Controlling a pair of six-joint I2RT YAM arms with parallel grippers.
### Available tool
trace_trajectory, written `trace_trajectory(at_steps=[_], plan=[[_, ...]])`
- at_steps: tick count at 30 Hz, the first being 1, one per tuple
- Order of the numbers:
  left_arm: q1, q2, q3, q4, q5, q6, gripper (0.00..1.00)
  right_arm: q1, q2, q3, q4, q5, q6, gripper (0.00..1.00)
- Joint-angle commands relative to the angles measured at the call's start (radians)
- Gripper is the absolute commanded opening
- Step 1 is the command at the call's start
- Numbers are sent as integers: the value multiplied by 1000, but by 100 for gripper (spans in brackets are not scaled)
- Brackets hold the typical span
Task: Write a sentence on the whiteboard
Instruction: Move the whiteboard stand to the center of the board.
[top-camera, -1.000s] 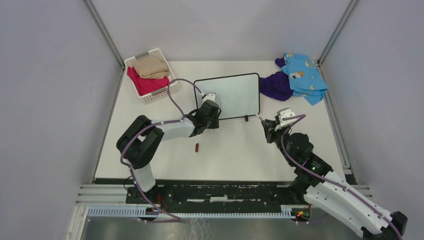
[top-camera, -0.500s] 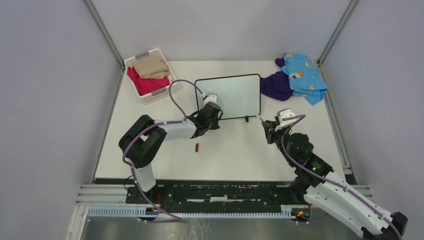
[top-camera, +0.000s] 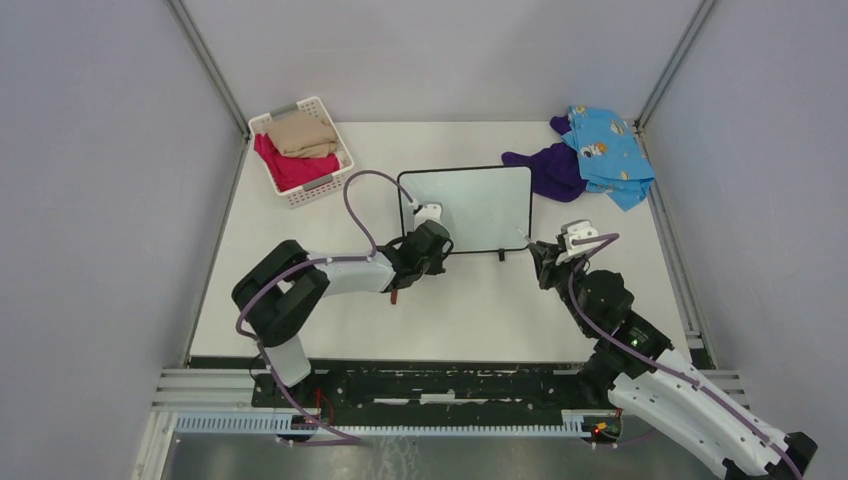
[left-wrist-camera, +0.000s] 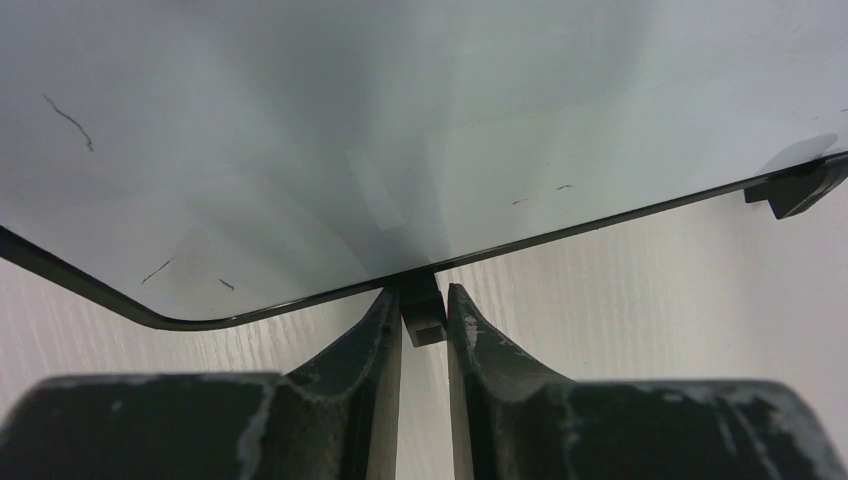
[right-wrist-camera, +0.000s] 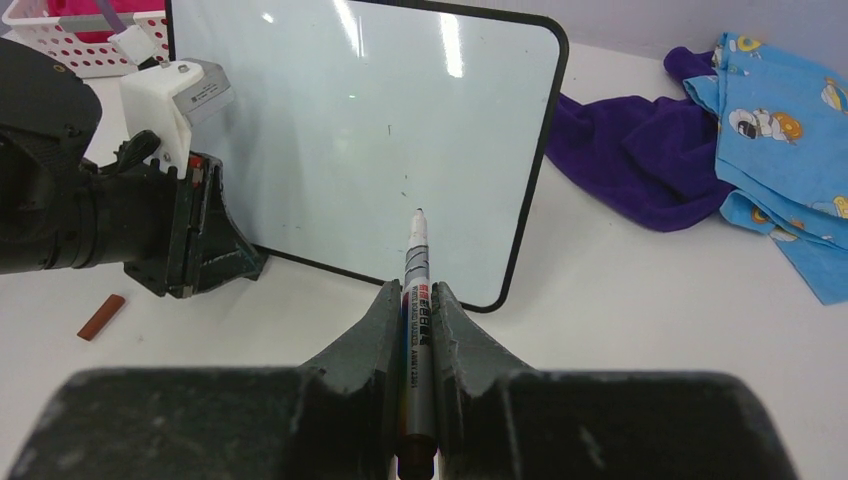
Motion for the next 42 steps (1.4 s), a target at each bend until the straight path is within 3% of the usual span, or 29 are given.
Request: trace_trajectory(at_steps=[1, 4, 16, 26, 31, 36, 39, 42], plan=[[-46, -56, -14, -28, -32, -48, 11, 0, -21, 38, -2, 27, -9, 0], [-69, -59, -15, -43, -48, -66, 13, 0, -28, 36, -5, 27, -4, 0], [-92, -103, -54, -51, -42, -107, 37, -2, -41, 48, -12, 17, 12, 0], [-97, -322, -47, -195, -102, -151, 50, 0, -56, 69, 16, -19, 21, 0], [-95, -416, 64, -428, -325, -129, 59, 0, -71, 66, 39, -30, 14, 0], [-95, -429, 250, -690, -635, -93, 78, 0, -76, 57, 52, -34, 5, 0], [-96, -447, 312, -731, -758, -31, 81, 0, -74, 59, 60, -40, 1, 0], [-86, -517, 302, -665, -778, 63, 87, 0, -74, 63, 66, -45, -2, 0]])
